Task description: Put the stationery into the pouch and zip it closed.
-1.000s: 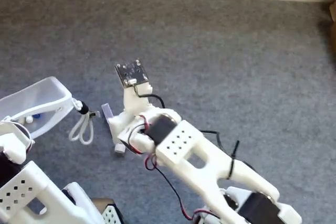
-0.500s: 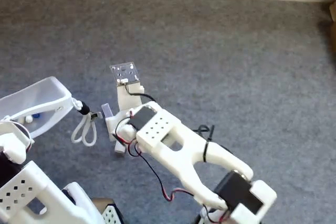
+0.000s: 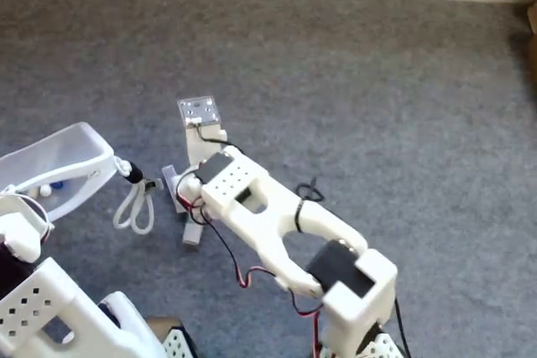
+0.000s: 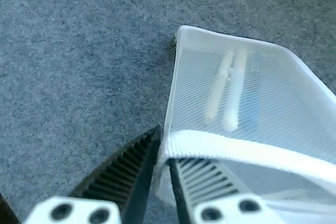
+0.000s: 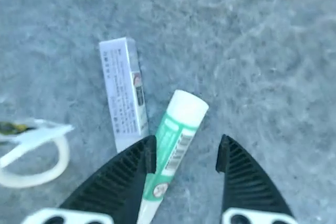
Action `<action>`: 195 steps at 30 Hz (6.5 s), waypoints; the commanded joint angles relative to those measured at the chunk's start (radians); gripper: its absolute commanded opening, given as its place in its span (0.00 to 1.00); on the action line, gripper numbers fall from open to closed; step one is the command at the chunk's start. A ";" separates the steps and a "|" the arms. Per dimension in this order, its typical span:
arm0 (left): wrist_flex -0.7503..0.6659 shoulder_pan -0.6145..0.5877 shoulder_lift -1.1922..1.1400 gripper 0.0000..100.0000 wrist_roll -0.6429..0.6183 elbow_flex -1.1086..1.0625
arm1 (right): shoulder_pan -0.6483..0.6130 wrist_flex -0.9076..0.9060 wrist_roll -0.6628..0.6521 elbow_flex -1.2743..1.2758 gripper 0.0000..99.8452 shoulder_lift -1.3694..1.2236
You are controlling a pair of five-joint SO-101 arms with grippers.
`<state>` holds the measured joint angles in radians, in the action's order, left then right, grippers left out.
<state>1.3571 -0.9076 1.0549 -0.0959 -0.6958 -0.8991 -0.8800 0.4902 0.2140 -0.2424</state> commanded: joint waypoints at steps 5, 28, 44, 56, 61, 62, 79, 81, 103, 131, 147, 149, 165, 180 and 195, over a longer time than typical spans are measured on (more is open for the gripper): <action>-0.032 -0.008 0.004 0.01 -0.011 0.021 | 0.013 -0.117 -0.011 -0.179 0.12 -0.110; -0.032 -0.008 0.004 0.01 -0.011 0.012 | 0.056 -0.723 -0.017 -0.854 0.10 -0.549; -0.032 -0.008 0.004 0.01 -0.011 0.012 | 0.073 -0.883 -0.206 -1.044 0.00 -0.558; -0.031 0.116 0.004 0.01 -0.006 0.010 | 0.073 -0.885 -0.210 -0.958 0.00 -0.358; -0.025 0.239 -0.002 0.01 -0.005 0.015 | 0.067 -0.881 -0.292 -0.819 0.00 -0.182; -0.025 0.269 -0.004 0.01 0.002 0.016 | 0.067 -0.880 -0.302 -0.800 0.00 -0.151; -0.002 0.558 -0.007 0.01 0.031 0.101 | 0.068 -0.878 -0.308 -0.584 0.00 0.308; -0.002 0.578 -0.007 0.01 0.031 0.102 | 0.068 -0.855 -0.308 -0.545 0.00 0.381; 0.049 0.674 -0.010 0.01 0.031 0.206 | -0.031 0.223 -0.305 0.579 0.00 1.380; 0.063 0.673 -0.191 0.01 0.029 0.239 | -0.101 1.110 -0.361 0.940 0.00 1.460; 0.064 0.668 -0.191 0.01 0.029 0.236 | -0.084 1.257 -0.565 0.947 0.00 1.181; 0.064 0.668 -0.191 0.01 0.029 0.236 | -0.084 1.257 -0.603 0.944 0.01 1.165; 0.064 0.668 -0.191 0.01 0.031 0.232 | -0.087 1.247 -0.651 0.947 0.26 1.112; 0.063 0.667 -0.191 0.01 0.031 0.231 | -0.084 1.070 -0.646 0.944 0.20 1.242; 0.058 0.579 -0.191 0.01 0.029 0.239 | -0.087 0.581 -0.644 0.937 0.03 1.504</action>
<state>1.4185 -0.2754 0.8800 -0.0713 -0.4918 -0.9897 -0.2631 -0.1481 1.1761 1.2336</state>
